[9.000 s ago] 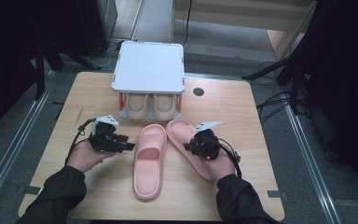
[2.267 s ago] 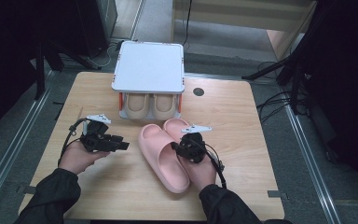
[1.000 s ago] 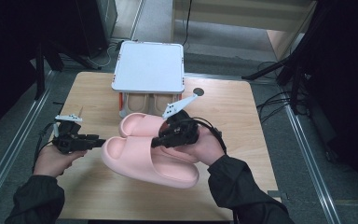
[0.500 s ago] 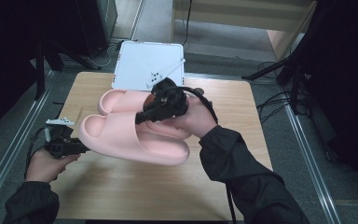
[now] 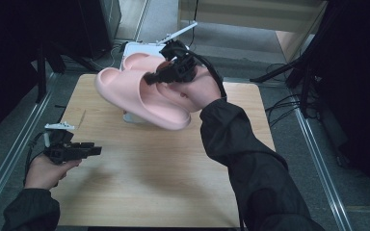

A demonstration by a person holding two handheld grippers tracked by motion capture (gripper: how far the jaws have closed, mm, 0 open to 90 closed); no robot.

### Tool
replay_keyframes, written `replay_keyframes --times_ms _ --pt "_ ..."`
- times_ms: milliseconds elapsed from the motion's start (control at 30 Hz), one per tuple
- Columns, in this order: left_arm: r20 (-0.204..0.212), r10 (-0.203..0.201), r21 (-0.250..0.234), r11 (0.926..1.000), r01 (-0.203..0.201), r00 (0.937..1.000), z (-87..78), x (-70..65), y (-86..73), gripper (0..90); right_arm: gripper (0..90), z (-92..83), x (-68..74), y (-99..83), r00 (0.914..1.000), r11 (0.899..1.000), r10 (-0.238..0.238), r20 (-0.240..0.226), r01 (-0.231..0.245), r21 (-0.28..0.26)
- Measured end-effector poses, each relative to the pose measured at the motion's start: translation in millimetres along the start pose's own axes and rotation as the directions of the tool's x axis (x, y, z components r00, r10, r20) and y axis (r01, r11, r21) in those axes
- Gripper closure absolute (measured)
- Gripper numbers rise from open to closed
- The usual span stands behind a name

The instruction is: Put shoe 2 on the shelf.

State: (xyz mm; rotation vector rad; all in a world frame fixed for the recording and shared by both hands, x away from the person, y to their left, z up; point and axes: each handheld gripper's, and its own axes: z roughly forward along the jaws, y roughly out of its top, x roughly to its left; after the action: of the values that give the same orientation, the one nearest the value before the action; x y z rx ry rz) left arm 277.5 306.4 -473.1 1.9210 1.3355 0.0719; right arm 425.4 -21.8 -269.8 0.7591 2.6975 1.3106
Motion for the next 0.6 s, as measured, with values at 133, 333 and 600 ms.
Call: replay_keyframes --times_ms 133,333,600 --pt "0.016 -0.003 -0.004 1.0 0.003 0.9999 2.3 -1.1 1.8 51.6 76.4 3.6 -16.6 9.9 0.9903 0.997 0.066 0.122 -0.062 -0.037" --pt "0.045 0.026 -0.02 0.9995 -0.025 0.9987 4.3 -6.7 7.4 51.7 76.3 19.7 -41.5 19.5 0.9383 0.976 0.214 0.272 -0.194 -0.098" --pt "0.079 0.046 -0.001 0.9989 -0.046 0.9958 16.2 -8.1 16.2 51.8 76.2 52.5 -56.4 31.5 0.8224 0.929 0.369 0.433 -0.317 -0.189"
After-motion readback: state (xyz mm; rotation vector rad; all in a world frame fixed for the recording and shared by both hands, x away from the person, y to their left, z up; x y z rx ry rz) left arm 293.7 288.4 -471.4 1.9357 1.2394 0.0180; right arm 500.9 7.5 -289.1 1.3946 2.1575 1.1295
